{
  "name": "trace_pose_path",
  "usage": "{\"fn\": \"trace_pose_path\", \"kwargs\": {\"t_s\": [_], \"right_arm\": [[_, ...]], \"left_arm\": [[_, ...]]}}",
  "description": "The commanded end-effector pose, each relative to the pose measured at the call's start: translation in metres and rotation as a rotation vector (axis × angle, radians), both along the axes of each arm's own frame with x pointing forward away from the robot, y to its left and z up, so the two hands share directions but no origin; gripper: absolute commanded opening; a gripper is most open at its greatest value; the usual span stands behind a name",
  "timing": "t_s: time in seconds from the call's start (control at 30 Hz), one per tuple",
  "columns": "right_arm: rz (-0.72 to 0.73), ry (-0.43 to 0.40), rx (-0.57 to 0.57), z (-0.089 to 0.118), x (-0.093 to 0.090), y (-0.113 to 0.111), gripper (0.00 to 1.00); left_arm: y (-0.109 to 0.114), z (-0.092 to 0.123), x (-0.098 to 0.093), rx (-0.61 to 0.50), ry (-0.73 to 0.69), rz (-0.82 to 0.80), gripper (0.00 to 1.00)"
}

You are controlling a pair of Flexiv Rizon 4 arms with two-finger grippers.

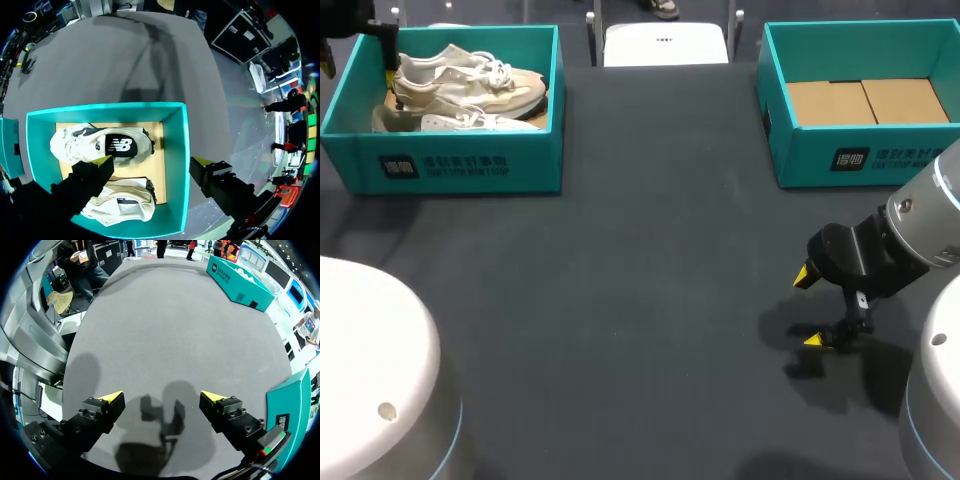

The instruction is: Take the shoe out of the shoebox, open the shoe tongue, remove and reinsert the insole, then place the shoe into the shoebox

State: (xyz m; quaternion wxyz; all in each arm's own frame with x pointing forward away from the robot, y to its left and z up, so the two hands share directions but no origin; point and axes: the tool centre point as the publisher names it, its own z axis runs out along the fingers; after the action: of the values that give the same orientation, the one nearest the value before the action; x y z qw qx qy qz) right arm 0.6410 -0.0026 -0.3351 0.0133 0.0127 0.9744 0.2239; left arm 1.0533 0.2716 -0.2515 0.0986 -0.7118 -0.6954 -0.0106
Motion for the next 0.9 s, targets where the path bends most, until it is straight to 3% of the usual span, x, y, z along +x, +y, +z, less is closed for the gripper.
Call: {"fn": "trace_pose_path", "kwargs": {"t_s": [0.03, 0.27, 0.9], "right_arm": [[-0.001, -0.002, -0.001, 0.001, -0.002, -0.001, 1.0], [-0.001, -0.002, -0.001, 0.001, -0.002, -0.001, 1.0], [-0.001, -0.002, -0.001, 0.001, -0.002, -0.001, 1.0]], "left_arm": [[0.003, -0.012, -0.011, -0.019, -0.04, 0.014, 1.0], [0.003, -0.024, -0.02, -0.044, -0.081, 0.028, 1.0], [0.001, -0.052, -0.011, -0.089, -0.11, -0.016, 1.0]]}}
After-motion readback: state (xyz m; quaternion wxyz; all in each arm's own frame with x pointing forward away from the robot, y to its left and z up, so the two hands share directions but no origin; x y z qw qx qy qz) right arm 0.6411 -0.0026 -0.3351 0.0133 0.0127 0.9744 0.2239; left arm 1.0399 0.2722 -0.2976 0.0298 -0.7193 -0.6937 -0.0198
